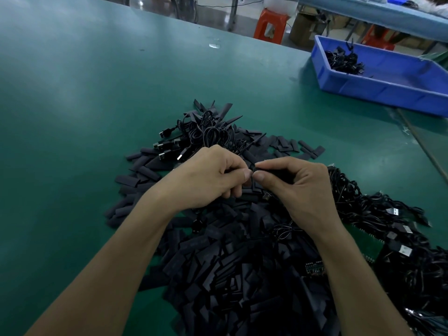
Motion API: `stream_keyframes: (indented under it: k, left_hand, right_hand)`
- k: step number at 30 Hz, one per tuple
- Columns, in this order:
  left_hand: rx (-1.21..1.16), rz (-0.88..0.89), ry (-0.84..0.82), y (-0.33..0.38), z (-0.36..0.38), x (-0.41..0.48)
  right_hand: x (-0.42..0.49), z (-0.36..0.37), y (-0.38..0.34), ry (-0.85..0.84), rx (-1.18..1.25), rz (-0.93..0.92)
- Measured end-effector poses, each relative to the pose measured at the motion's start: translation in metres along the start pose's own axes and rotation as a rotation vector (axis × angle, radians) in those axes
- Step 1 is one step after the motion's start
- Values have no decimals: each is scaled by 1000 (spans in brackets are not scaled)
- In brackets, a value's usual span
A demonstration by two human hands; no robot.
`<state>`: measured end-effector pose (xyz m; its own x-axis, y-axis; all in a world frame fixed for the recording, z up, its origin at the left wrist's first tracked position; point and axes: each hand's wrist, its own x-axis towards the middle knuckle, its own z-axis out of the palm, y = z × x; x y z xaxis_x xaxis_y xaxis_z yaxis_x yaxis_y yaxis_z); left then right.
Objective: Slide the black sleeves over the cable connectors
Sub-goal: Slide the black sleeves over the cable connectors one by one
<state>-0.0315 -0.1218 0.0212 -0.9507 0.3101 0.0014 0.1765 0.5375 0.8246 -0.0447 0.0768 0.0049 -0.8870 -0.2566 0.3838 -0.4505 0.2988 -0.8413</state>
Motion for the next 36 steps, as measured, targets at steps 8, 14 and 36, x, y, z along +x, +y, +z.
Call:
stream_keyframes:
  k: [8, 14, 36]
  left_hand:
    - [-93, -36, 8, -3, -1, 1]
    - [-195, -83, 117, -2, 3, 3]
    - [-321, -67, 316, -1, -9, 1]
  right_hand:
    - [-1, 5, 1, 135, -49, 27]
    - [-2, 19, 0, 415, -41, 75]
    - [-4, 1, -9, 267, -279, 19]
